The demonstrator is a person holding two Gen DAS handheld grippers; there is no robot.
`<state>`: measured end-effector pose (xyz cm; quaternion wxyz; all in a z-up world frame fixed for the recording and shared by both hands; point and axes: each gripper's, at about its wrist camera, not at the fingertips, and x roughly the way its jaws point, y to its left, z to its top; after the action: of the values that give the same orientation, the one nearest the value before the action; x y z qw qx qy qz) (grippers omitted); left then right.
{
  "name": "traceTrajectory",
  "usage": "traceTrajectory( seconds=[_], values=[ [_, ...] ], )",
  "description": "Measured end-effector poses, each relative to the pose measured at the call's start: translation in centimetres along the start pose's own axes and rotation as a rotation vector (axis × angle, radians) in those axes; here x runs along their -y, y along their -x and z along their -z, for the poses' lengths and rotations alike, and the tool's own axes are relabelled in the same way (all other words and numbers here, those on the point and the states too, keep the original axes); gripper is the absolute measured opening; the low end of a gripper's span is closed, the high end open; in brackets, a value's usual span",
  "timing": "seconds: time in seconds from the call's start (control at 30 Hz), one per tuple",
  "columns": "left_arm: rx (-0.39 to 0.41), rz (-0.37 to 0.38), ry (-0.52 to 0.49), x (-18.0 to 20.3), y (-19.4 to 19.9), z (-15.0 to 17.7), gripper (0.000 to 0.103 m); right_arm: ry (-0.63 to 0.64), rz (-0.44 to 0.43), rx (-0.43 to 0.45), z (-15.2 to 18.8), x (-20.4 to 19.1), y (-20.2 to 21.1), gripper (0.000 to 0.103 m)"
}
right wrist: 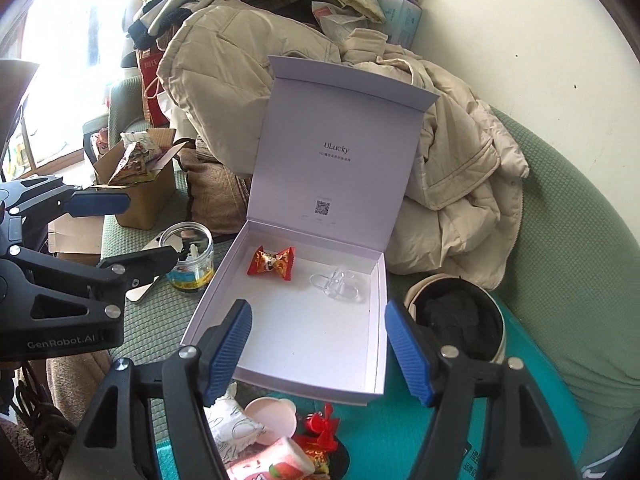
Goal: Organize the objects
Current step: 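Withdraw both open grippers from the box back toward the snack pile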
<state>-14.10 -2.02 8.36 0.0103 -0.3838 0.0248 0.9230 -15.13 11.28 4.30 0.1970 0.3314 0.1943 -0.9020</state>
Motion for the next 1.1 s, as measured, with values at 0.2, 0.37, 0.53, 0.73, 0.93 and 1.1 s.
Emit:
traceTrajectory(
  seconds=[0.2, 0.37, 0.53, 0.73, 0.93, 1.1],
  values=[
    [0.026, -0.018, 0.009, -0.2, 2.2, 1.3, 0.075, -0.020, 0.000, 0.011, 1.2, -0.9, 1.8, 0.074],
    [0.050, -0.029, -0.009, 0.1, 3.8, 2.4, 0.079, -0.040, -0.005, 0.015, 2.4, -1.5, 3.0, 0.075],
    [0.072, -0.033, -0.013, 0.6, 5.0, 3.8, 0.079, -0.055, 0.000, 0.012, 3.6, -2.1, 3.9, 0.075],
    [0.057, -0.035, -0.001, 0.8, 5.8, 5.6, 0.079, -0.066, 0.009, -0.003, 5.3, -2.8, 4.4, 0.075],
    [0.042, -0.036, 0.002, 1.0, 5.9, 7.4, 0.079, -0.071, 0.005, -0.029, 7.3, -3.6, 4.6, 0.075],
    [0.016, -0.020, 0.005, 1.2, 5.6, 8.8, 0.079, -0.082, 0.018, -0.048, 8.6, -3.9, 4.6, 0.075]
  ],
)
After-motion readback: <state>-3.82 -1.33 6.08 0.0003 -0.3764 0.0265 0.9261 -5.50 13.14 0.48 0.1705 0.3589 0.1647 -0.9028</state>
